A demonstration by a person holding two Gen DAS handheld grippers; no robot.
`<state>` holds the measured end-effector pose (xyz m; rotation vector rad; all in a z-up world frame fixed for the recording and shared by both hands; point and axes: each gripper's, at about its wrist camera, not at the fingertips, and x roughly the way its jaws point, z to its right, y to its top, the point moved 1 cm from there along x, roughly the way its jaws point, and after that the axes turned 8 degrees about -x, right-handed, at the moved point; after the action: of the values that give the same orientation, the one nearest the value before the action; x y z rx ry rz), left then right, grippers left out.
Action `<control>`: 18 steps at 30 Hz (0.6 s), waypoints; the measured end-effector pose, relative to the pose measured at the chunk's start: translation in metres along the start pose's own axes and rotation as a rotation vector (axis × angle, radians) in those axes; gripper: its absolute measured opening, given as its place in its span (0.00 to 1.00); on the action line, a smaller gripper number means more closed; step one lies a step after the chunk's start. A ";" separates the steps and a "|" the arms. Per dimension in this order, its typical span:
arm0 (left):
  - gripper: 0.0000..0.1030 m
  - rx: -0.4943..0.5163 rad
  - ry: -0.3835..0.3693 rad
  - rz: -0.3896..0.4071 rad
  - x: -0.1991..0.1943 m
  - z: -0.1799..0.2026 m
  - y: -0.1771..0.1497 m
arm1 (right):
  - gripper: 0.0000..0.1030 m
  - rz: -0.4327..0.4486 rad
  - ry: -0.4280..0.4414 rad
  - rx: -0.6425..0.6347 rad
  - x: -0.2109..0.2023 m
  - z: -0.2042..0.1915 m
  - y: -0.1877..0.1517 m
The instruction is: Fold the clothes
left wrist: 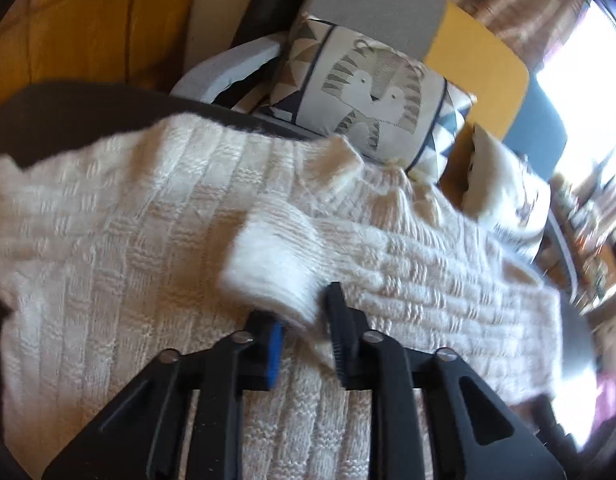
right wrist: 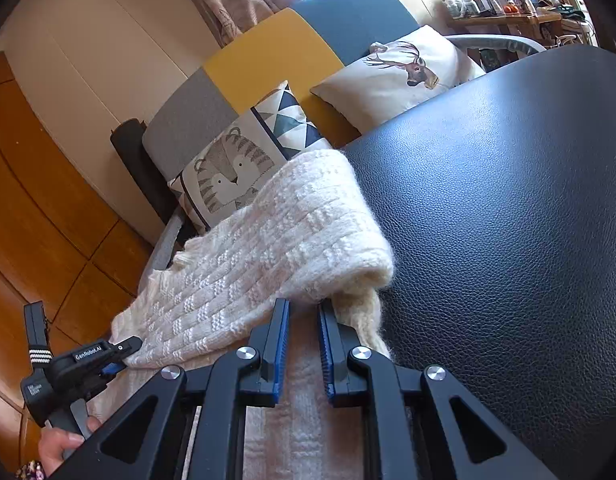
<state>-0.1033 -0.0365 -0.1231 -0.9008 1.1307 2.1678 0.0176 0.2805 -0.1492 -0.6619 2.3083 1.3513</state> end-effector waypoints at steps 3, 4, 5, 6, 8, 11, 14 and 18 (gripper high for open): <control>0.09 -0.079 -0.031 0.015 -0.003 -0.014 0.007 | 0.13 0.040 0.045 0.038 -0.007 0.006 0.001; 0.09 -0.081 -0.025 0.024 -0.004 -0.016 0.008 | 0.13 0.052 0.060 0.049 -0.009 0.008 0.001; 0.09 -0.082 -0.019 0.034 -0.004 -0.018 0.008 | 0.17 0.054 0.074 0.056 -0.010 0.010 0.001; 0.09 -0.083 -0.013 0.043 -0.005 -0.021 0.009 | 0.20 0.055 0.087 0.060 -0.010 0.010 0.001; 0.09 -0.080 -0.013 0.057 -0.006 -0.024 0.011 | 0.21 0.053 0.100 0.055 -0.009 0.008 0.001; 0.09 -0.083 -0.024 0.066 -0.009 -0.027 0.015 | 0.21 0.032 0.113 0.029 -0.006 0.004 0.001; 0.09 -0.079 -0.026 0.072 -0.008 -0.026 0.021 | 0.21 0.009 0.103 0.008 -0.001 0.000 0.002; 0.09 -0.057 -0.021 0.051 0.003 -0.031 0.018 | 0.16 -0.034 0.053 -0.003 0.004 -0.003 0.005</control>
<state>-0.1084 -0.0713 -0.1297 -0.8811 1.0980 2.2553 0.0111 0.2789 -0.1467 -0.7430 2.3258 1.3374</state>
